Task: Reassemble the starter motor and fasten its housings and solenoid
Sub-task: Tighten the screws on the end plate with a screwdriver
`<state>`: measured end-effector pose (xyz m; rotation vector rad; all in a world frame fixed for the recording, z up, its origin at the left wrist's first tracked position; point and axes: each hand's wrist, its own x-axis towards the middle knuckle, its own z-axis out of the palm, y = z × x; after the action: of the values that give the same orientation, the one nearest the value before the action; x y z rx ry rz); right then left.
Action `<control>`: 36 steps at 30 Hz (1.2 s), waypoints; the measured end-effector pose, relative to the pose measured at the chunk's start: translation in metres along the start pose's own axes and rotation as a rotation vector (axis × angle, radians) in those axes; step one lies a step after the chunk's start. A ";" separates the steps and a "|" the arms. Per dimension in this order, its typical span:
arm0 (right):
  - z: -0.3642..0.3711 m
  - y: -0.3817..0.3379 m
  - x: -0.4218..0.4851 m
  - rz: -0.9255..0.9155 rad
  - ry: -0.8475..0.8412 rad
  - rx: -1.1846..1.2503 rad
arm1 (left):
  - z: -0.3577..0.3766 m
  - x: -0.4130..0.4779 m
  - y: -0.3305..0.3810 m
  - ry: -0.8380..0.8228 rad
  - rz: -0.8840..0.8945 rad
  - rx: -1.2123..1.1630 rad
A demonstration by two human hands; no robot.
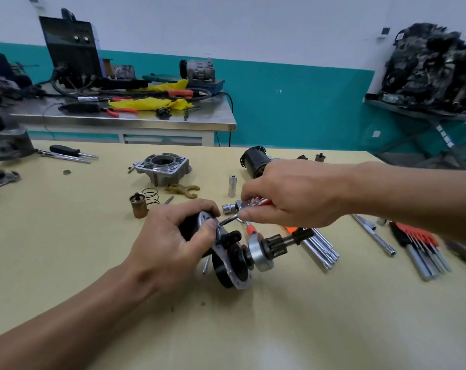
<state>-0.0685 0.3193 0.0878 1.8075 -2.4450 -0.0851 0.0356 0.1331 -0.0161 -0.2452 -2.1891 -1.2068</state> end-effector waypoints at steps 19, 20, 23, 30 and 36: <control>0.014 -0.007 -0.008 0.292 -0.003 0.677 | -0.005 -0.003 0.008 0.073 0.155 0.217; 0.014 -0.008 -0.010 0.306 -0.004 0.695 | -0.005 -0.003 0.009 0.072 0.162 0.222; 0.014 -0.011 -0.014 0.341 -0.020 0.730 | -0.009 -0.002 0.008 0.047 0.178 0.210; 0.010 0.027 -0.017 0.477 0.189 0.616 | -0.030 0.010 -0.001 -0.047 0.106 0.128; 0.080 0.042 -0.030 0.765 0.362 0.439 | -0.050 0.013 -0.004 -0.075 0.132 0.136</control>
<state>-0.1091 0.3593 0.0117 0.7437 -2.7974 0.8025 0.0452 0.0880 0.0086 -0.3766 -2.2705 -0.9868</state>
